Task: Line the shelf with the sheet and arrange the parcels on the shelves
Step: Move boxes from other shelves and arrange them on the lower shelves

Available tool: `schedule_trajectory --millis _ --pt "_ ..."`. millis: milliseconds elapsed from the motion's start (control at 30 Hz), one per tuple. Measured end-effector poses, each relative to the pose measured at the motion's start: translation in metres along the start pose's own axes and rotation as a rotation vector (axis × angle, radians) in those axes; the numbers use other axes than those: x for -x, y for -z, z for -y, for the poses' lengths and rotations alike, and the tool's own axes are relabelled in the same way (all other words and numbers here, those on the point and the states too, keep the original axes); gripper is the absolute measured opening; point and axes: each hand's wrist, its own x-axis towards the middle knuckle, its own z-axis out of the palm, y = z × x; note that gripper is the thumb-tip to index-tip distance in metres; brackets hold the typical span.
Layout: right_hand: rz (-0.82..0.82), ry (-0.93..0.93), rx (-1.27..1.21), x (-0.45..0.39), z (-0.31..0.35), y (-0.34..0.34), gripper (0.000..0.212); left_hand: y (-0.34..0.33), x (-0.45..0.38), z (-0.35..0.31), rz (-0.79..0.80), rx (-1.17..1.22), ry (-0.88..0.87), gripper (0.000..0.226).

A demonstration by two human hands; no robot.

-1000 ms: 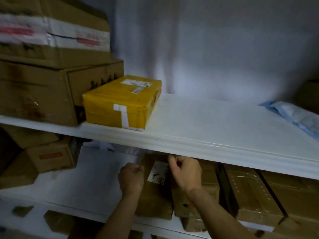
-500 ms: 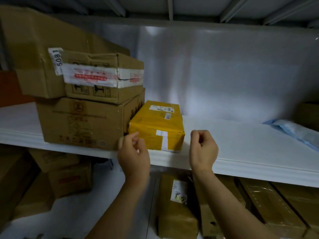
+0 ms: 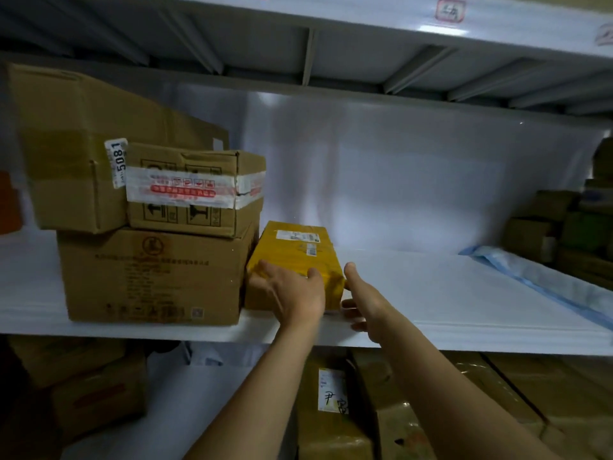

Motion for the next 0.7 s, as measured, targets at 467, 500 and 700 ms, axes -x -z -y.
schedule_trajectory --millis 467,500,700 --pt "-0.082 0.021 -0.145 -0.015 0.002 0.019 0.069 0.002 -0.048 -0.016 0.07 -0.366 0.055 0.06" --pt "-0.142 0.016 -0.133 -0.017 -0.001 0.025 0.071 0.003 -0.051 -0.015 0.096 -0.365 0.036 0.056" --pt "-0.221 0.017 0.006 -0.011 -0.019 0.041 0.067 0.005 -0.044 0.014 0.105 -0.265 -0.02 0.044"
